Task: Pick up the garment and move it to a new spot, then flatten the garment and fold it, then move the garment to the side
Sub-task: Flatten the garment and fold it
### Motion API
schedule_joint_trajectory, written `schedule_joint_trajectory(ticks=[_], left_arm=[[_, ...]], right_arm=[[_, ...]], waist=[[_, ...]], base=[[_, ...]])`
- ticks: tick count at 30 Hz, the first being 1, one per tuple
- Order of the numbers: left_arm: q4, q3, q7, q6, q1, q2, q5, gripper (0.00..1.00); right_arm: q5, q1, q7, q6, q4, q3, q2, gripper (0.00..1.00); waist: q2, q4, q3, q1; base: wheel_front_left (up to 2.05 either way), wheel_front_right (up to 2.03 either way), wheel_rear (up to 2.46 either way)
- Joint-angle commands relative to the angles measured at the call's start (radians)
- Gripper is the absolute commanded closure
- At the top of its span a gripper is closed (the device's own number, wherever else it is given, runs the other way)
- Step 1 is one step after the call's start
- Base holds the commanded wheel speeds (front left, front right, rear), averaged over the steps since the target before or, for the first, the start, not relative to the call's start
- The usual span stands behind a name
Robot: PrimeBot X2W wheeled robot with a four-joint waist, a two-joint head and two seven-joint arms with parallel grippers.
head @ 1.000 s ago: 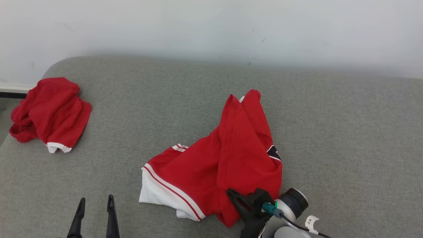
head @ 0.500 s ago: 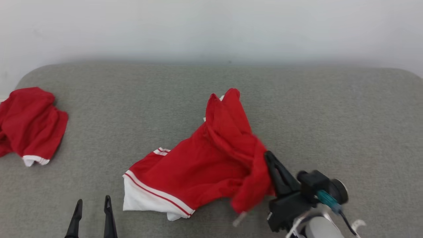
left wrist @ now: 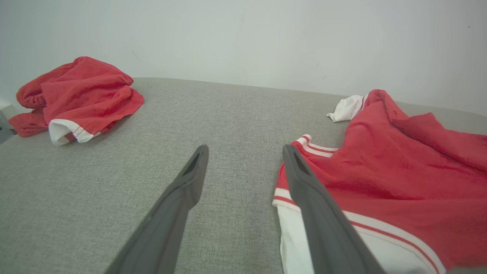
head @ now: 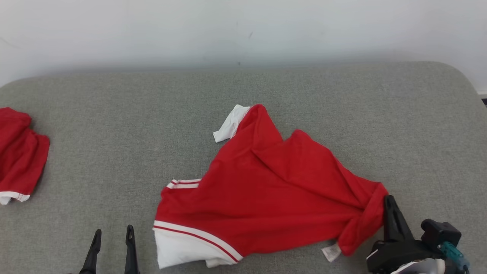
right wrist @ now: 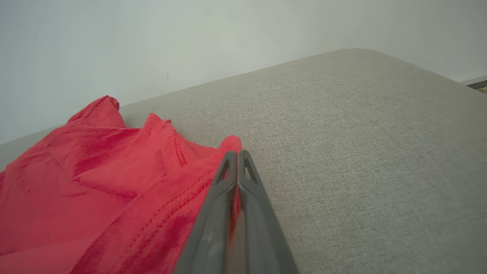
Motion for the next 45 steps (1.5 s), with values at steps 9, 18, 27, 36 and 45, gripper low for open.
schedule_joint_trajectory(ticks=[9,18,27,36,45], left_arm=[[0.012,0.004,-0.003,-0.003,0.014,-0.001,0.002,0.00],[0.017,-0.010,-0.003,-0.006,0.031,-0.001,0.008,0.00],[0.010,-0.015,-0.003,-0.007,0.052,-0.001,0.011,0.00],[0.014,-0.010,-0.003,-0.006,0.042,-0.001,0.011,0.00],[0.014,-0.005,-0.003,-0.003,0.044,-0.001,0.007,0.00]], right_arm=[[-0.047,-0.029,0.000,-0.003,-0.082,-0.133,0.000,0.00],[-0.084,0.063,0.000,-0.003,-0.133,-0.068,0.000,0.00],[-0.063,0.238,0.000,-0.003,-0.163,0.073,-0.001,0.00],[-0.077,0.245,-0.001,-0.003,-0.080,0.141,-0.001,0.00],[-0.045,0.184,-0.001,-0.003,-0.002,0.057,-0.001,1.00]], waist=[[0.0000,-0.014,-0.020,-0.0001],[0.0000,-0.023,-0.054,-0.0001],[0.0000,-0.020,-0.074,-0.0001],[0.0000,-0.026,-0.057,-0.0001],[0.0000,-0.037,-0.050,-0.0001]], base=[[0.00,0.00,0.00],[0.00,0.00,0.00],[0.00,0.00,0.00],[0.00,0.00,0.00],[0.00,0.00,0.00]])
